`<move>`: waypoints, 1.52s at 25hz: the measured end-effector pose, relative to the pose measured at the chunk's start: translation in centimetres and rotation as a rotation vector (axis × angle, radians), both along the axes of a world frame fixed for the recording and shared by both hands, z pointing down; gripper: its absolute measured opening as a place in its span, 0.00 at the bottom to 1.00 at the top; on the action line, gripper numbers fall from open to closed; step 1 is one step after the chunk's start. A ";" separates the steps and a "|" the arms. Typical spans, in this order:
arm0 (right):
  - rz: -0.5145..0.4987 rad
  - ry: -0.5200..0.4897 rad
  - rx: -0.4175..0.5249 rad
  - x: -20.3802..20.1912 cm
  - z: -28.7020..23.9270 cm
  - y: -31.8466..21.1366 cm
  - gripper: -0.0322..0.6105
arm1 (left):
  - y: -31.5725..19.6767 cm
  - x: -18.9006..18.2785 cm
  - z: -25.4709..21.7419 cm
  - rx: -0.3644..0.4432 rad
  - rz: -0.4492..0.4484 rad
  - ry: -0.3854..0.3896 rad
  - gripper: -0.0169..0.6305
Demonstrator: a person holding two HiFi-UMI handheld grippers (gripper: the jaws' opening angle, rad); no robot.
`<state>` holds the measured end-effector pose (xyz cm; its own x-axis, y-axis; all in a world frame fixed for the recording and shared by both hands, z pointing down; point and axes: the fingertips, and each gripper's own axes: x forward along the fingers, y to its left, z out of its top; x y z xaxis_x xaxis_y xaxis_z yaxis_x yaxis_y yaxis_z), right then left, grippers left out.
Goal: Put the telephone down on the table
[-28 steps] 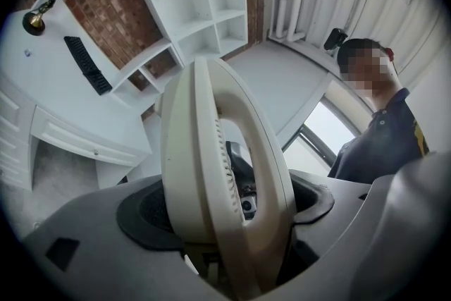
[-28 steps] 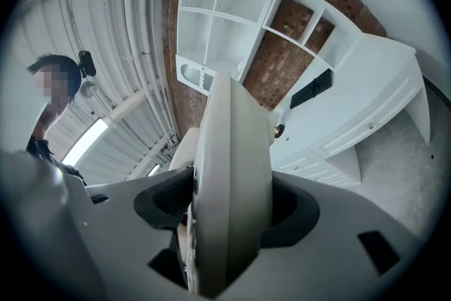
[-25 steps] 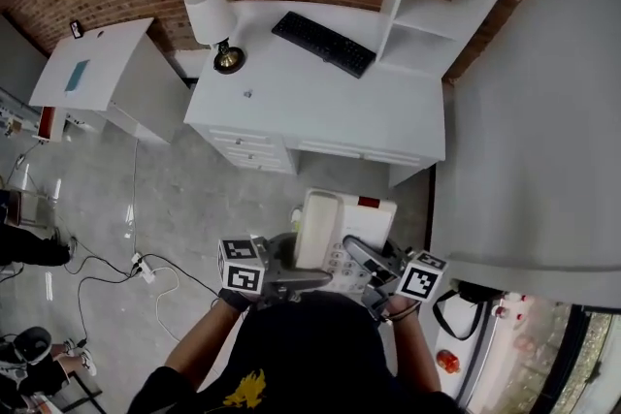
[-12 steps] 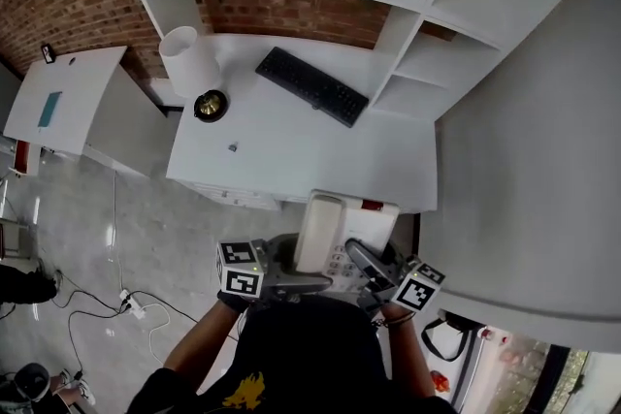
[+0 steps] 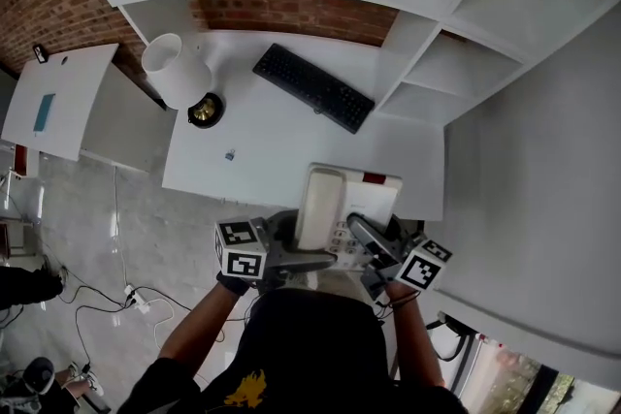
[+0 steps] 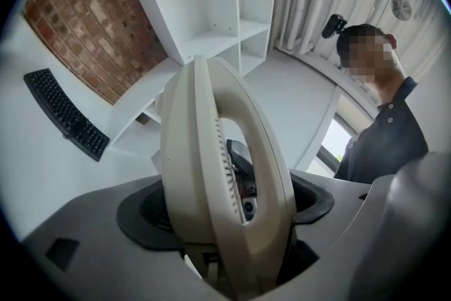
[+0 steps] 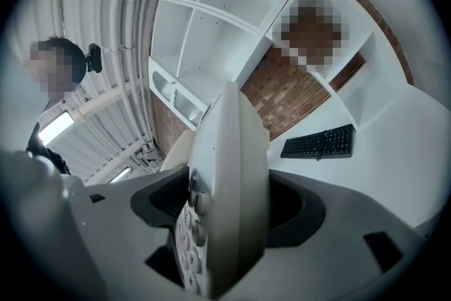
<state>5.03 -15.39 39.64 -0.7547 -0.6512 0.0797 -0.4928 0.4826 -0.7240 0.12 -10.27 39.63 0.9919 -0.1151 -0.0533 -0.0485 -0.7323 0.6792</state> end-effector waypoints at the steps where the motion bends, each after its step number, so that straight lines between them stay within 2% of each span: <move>1: -0.010 -0.002 0.003 0.2 0.0 -1.1 0.52 | -1.0 0.3 -0.1 0.003 -0.010 -0.006 0.70; 8: -0.044 0.020 0.021 1.2 0.9 -6.6 0.52 | -6.2 1.7 1.6 -0.001 -0.023 -0.051 0.70; 15: -0.041 0.001 -0.109 1.7 9.0 -11.4 0.52 | -11.3 2.1 8.5 -0.111 -0.031 -0.091 0.70; 21: -0.068 0.003 -0.203 1.6 18.0 -14.1 0.52 | -13.9 2.0 17.3 -0.205 -0.054 -0.116 0.70; 27: -0.041 -0.051 -0.282 1.9 25.9 -15.7 0.53 | -15.8 2.3 24.0 -0.291 -0.060 -0.139 0.70; 30: -0.021 -0.063 -0.330 2.3 28.5 -16.1 0.54 | -16.3 2.8 26.4 -0.331 -0.059 -0.153 0.70; 33: -0.019 -0.031 -0.351 2.5 30.1 -16.8 0.55 | -16.8 3.0 27.9 -0.373 -0.062 -0.150 0.70; 38: -0.042 0.024 -0.378 2.4 32.0 -17.7 0.57 | -17.7 2.7 29.9 -0.413 -0.122 -0.140 0.69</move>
<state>7.43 -33.04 71.67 -0.7754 -0.5407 0.3262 -0.4971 0.2040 -0.8434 2.81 -27.99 69.51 0.9642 -0.2146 0.1555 -0.2298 -0.3849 0.8939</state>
